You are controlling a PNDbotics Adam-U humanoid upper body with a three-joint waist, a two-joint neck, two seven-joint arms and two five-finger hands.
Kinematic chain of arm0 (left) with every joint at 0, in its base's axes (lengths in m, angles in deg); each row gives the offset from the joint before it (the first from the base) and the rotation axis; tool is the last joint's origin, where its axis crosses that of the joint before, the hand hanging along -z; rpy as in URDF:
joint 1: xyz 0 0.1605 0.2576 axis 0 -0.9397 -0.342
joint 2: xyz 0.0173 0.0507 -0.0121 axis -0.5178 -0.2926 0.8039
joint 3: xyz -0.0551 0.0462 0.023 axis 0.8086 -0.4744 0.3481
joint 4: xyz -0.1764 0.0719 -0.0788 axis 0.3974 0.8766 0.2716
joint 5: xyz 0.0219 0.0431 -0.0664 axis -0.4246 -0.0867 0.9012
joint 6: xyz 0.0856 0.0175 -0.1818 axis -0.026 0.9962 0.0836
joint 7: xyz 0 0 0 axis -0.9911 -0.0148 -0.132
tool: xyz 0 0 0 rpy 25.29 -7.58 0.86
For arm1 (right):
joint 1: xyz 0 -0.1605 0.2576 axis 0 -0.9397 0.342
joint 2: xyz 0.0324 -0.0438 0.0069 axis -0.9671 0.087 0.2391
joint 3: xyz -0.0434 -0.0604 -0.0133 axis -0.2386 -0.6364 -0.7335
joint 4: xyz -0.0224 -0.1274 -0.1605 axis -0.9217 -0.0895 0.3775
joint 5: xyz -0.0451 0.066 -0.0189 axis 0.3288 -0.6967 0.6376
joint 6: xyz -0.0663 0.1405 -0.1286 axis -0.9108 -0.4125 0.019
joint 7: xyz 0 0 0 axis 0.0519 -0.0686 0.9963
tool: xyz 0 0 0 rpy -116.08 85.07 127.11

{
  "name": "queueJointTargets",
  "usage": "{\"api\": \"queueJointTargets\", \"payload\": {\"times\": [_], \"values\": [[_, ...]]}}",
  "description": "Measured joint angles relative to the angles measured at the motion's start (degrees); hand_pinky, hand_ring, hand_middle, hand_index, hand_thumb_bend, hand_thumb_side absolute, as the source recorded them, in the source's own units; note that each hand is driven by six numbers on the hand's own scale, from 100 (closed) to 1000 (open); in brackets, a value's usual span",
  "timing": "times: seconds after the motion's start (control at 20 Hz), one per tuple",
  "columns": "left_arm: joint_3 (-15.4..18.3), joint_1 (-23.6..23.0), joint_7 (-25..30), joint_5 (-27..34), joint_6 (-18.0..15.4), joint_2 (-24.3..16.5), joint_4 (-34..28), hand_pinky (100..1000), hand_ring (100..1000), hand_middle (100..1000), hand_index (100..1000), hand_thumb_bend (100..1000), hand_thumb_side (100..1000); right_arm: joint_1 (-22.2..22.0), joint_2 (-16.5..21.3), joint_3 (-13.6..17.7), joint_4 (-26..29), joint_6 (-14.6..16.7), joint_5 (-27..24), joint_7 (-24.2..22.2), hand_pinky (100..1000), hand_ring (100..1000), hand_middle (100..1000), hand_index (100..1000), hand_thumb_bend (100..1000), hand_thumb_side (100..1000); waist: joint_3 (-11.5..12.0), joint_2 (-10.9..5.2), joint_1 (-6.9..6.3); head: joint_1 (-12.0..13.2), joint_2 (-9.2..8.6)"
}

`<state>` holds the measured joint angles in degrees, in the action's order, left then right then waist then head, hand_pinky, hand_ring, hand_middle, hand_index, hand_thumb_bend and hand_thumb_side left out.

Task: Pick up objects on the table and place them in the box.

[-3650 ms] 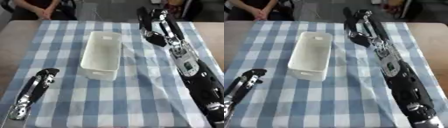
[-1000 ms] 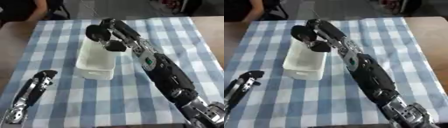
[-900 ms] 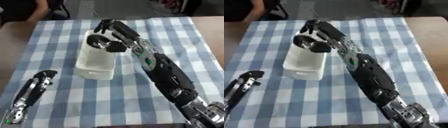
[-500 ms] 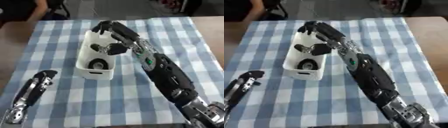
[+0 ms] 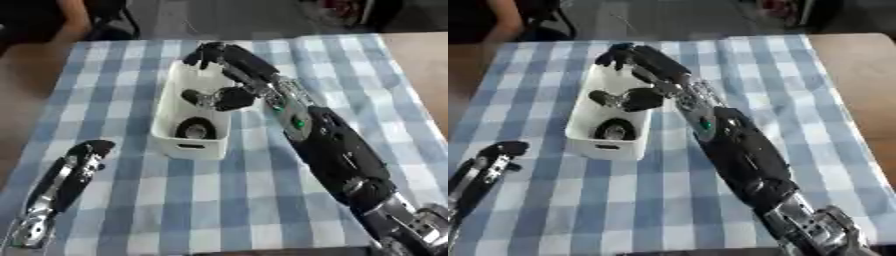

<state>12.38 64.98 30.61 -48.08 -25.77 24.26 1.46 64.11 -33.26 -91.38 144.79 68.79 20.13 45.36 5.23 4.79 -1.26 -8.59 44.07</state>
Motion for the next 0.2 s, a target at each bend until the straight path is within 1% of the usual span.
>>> {"api": "queueJointTargets", "payload": {"times": [0.05, 0.1, 0.15, 0.2], "values": [[0.0, 0.0, 0.0, 0.0, 0.0, 0.0, 0.0, 685, 793, 805, 810, 1000, 1000, 0.0, 0.0, 0.0, 0.0, 0.0, 0.0, -0.1, 837, 660, 705, 838, 489, 828, 0.0, 0.00, 0.00, 0.0, 0.00], [0.0, 0.0, 0.0, 0.0, 0.0, 0.0, 0.0, 685, 793, 805, 810, 1000, 1000, 0.0, 0.0, 0.0, 0.1, 0.0, 0.0, -0.1, 873, 696, 747, 878, 561, 818, 0.0, 0.00, 0.00, 0.0, 0.00], [0.0, 0.0, 0.0, 0.0, 0.0, 0.0, 0.0, 686, 793, 805, 810, 1000, 1000, 0.0, 0.0, 0.0, 0.3, -0.1, 0.0, -0.3, 888, 728, 780, 913, 593, 810, -0.1, -0.01, 0.00, 0.0, 0.00], [0.0, 0.0, 0.0, 0.0, 0.0, 0.0, 0.0, 686, 793, 805, 810, 1000, 1000, 0.0, 0.0, 0.0, 0.5, -0.2, 0.1, -0.5, 897, 742, 794, 929, 602, 806, -0.1, -0.01, 0.00, 0.0, 0.00]]}}
